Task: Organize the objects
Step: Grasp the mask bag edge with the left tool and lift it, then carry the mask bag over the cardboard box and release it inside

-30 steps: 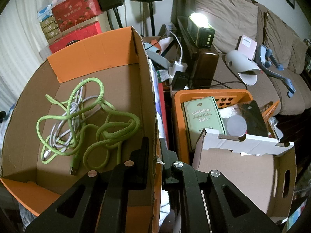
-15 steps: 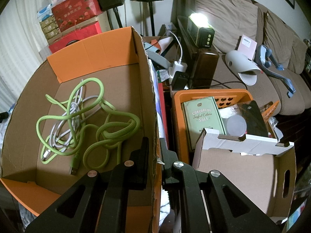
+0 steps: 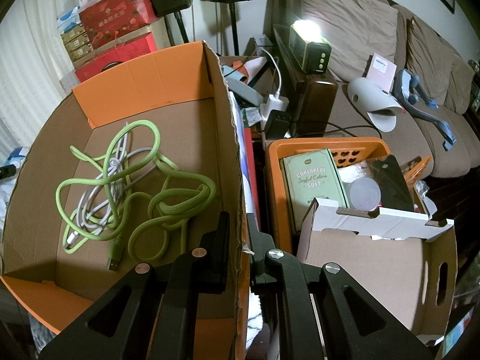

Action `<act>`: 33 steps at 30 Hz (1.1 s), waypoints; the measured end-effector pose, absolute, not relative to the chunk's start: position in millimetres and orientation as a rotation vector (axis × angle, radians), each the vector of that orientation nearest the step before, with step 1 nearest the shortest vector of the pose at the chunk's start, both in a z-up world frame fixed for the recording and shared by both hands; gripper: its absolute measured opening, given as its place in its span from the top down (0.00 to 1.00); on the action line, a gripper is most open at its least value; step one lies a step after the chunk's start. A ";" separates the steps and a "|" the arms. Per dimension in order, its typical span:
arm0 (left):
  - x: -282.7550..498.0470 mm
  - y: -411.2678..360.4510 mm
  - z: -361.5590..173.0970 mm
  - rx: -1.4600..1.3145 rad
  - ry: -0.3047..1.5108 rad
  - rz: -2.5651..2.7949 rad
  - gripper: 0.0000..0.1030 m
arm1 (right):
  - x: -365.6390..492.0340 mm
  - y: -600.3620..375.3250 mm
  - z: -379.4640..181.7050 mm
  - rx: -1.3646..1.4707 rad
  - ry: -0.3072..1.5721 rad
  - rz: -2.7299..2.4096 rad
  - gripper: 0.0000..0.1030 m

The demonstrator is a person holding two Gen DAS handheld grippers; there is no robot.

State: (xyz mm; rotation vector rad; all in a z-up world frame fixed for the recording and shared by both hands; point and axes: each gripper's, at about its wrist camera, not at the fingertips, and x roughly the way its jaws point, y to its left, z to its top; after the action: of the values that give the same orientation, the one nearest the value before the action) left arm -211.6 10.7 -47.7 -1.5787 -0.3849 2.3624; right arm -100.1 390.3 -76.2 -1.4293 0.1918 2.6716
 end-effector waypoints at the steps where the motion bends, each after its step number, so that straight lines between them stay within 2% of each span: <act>1: -212.1 13.0 -48.4 -1.583 -0.383 2.365 0.82 | -100.1 390.6 -76.2 -1.429 0.191 2.672 0.91; 2: -212.9 14.5 -48.7 -1.587 -0.382 2.370 0.89 | -100.1 390.6 -76.2 -1.429 0.191 2.671 0.91; 8: -209.1 9.9 -35.8 -1.527 -0.450 2.398 0.96 | -100.0 390.7 -76.2 -1.429 0.191 2.672 0.91; 21: -196.2 -2.1 41.6 -1.293 -0.490 2.466 0.96 | -100.1 390.5 -76.2 -1.429 0.191 2.672 0.91; 33: -196.7 20.0 65.8 -1.168 -0.640 2.384 0.97 | -99.9 390.8 -76.2 -1.429 0.191 2.672 0.91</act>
State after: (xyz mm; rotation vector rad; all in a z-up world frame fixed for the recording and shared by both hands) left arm -196.7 20.0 65.8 -1.1679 -0.6398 2.3839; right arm -99.9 390.8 -76.2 -1.4293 0.1906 2.6724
